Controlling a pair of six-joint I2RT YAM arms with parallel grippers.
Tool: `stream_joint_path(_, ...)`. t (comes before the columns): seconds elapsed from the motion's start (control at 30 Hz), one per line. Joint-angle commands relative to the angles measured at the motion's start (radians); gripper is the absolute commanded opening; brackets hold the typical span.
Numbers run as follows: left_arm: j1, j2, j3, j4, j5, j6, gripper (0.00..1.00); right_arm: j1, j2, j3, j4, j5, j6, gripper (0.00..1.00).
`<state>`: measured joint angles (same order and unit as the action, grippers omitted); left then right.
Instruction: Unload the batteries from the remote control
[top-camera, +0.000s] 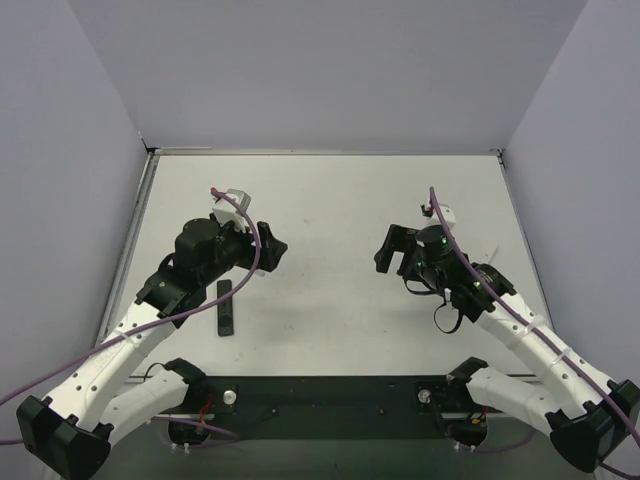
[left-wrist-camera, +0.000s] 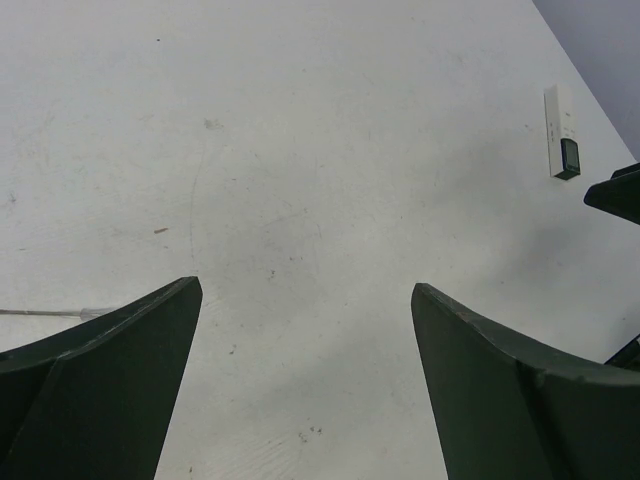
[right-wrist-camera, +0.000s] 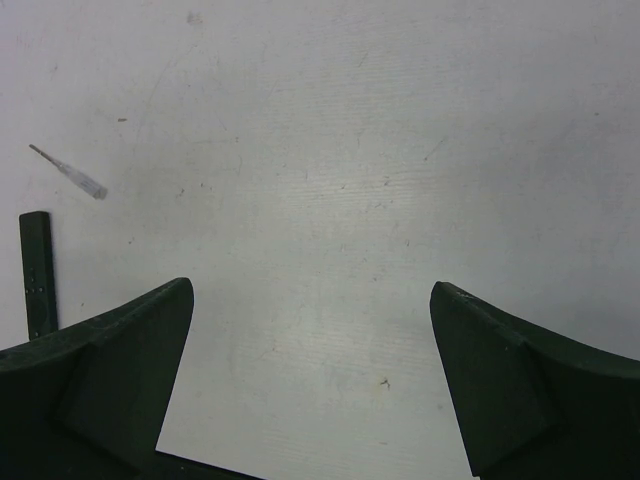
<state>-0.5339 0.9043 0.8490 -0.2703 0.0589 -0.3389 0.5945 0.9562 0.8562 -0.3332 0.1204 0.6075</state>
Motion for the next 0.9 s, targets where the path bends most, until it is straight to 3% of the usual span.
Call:
stream_joint_path(0.0,0.005,-0.018,-0.001,0.051,-0.018,0.017,0.97,-0.002,-0.031,-0.013,0.013,0.015,0.018,1.00)
stream_joint_path(0.27,0.005,0.028,0.010,-0.007,-0.142,0.032,0.94,-0.002,-0.050,-0.029,0.011,0.031,0.021,1.00)
stream_joint_path(0.43,0.006,0.174,0.111,-0.196,-0.411,0.026,0.92,-0.002,-0.086,-0.040,0.002,0.030,0.017,1.00)
stream_joint_path(0.53,0.069,0.284,0.154,-0.329,-0.488,-0.043,0.91,-0.005,-0.120,-0.049,-0.001,0.030,0.006,1.00)
stream_joint_path(0.6,0.124,0.344,0.173,-0.392,-0.461,-0.081,0.91,-0.005,-0.152,-0.065,-0.004,0.035,-0.003,1.00)
stream_joint_path(0.73,0.279,0.407,0.128,-0.380,-0.276,-0.081,0.84,-0.010,-0.209,-0.082,-0.009,0.041,-0.031,1.00)
stream_joint_path(0.87,0.334,0.491,0.124,-0.403,-0.231,-0.094,0.79,-0.010,-0.254,-0.083,-0.015,0.048,-0.058,1.00)
